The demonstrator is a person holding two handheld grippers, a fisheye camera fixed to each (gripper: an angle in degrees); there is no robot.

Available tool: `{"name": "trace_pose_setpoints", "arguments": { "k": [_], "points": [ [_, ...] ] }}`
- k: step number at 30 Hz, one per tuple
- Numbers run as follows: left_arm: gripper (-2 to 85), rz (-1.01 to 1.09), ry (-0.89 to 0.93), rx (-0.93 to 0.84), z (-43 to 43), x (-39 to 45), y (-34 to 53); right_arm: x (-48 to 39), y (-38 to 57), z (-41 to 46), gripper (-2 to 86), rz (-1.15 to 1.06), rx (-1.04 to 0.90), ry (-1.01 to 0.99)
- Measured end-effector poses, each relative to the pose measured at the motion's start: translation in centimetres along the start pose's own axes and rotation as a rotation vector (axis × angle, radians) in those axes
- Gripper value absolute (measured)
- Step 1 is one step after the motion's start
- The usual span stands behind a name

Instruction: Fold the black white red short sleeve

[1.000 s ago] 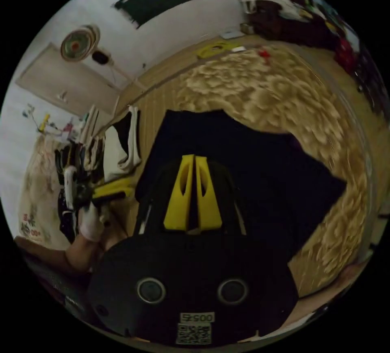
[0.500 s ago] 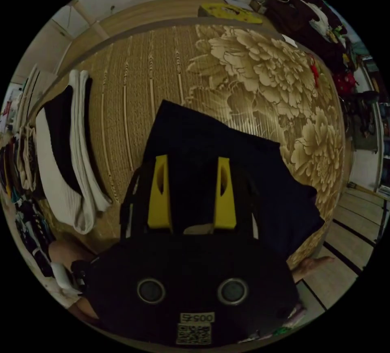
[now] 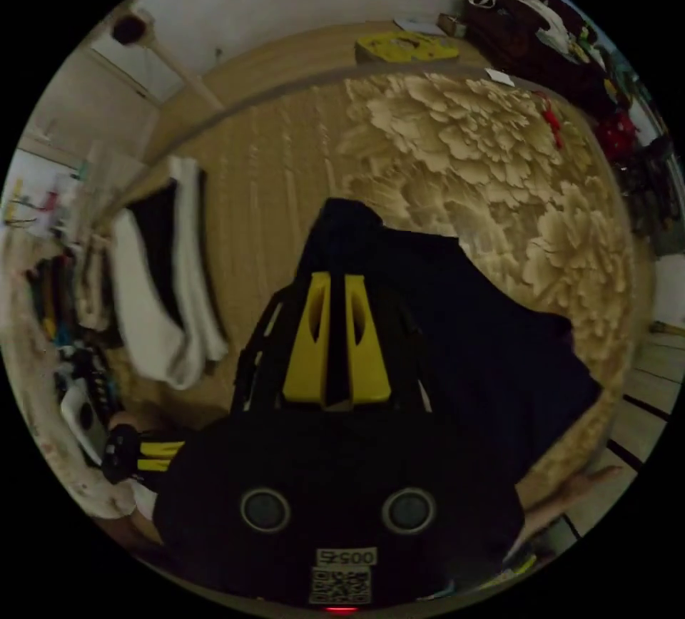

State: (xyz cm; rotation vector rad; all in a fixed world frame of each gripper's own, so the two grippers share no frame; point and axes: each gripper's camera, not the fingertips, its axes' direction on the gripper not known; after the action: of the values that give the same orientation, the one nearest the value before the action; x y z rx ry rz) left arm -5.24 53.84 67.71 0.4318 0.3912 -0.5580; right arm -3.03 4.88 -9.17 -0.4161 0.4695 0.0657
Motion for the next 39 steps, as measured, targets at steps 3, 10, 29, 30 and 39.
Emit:
{"name": "trace_pose_setpoints", "arguments": {
  "k": [3,10,29,30,39],
  "points": [
    [4.5,0.039,-0.089,0.019,-0.5,2.0,1.0,2.6,1.6,-2.7,-0.7,-0.006,0.147,-0.309],
    [4.8,0.305,-0.109,0.027,4.2,10.3,3.2,16.3,8.5,-7.7,-0.4,0.038,0.370,-0.749],
    [3.4,0.687,-0.054,-0.212,20.3,18.2,11.0,40.5,23.8,-4.2,4.1,0.404,0.364,-0.705],
    [3.2,0.687,-0.111,-0.179,19.9,18.0,11.3,41.1,25.1,-5.1,4.3,0.426,0.401,-0.685],
    [2.3,0.441,-0.238,-0.047,18.3,13.2,9.1,31.1,33.0,-6.6,8.7,0.071,0.207,-0.414]
  ]
}}
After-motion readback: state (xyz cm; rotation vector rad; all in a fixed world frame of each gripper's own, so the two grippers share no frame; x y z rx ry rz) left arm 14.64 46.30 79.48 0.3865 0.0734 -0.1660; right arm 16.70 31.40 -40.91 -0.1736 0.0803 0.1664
